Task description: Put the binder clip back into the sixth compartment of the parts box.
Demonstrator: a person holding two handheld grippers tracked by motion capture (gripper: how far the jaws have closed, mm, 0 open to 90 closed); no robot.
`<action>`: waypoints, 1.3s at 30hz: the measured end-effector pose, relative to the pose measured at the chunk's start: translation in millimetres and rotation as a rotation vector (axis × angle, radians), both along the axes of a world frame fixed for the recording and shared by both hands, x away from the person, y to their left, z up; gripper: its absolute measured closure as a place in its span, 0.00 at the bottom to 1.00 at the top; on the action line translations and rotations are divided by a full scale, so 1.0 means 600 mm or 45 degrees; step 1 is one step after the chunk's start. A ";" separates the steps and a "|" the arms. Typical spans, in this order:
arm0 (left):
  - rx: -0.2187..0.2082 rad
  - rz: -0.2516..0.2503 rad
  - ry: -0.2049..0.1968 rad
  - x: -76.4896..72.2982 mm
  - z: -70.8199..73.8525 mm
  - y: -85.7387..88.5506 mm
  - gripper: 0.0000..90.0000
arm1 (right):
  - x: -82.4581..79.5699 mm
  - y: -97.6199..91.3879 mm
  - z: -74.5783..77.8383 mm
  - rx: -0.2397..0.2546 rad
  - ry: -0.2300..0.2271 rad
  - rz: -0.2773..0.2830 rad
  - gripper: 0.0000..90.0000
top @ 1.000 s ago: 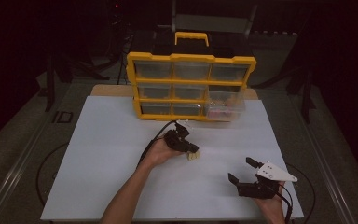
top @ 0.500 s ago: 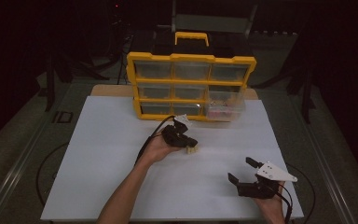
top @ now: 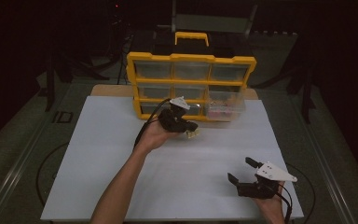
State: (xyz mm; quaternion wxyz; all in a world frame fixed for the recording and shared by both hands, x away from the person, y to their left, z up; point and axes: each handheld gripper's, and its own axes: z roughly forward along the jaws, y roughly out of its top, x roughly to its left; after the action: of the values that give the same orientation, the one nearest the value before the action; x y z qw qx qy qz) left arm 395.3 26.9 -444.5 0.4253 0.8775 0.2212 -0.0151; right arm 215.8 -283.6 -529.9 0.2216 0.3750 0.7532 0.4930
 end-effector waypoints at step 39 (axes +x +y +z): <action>-0.040 0.082 -0.151 0.071 0.176 -0.094 0.99 | 0.002 -0.001 0.000 0.009 -0.002 0.001 0.08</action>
State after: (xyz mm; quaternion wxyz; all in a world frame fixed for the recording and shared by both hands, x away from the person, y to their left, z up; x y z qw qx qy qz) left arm 437.6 -29.3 -338.7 0.4515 0.8626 0.2234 0.0470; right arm 217.0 -284.4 -529.7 0.2204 0.3750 0.7515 0.4961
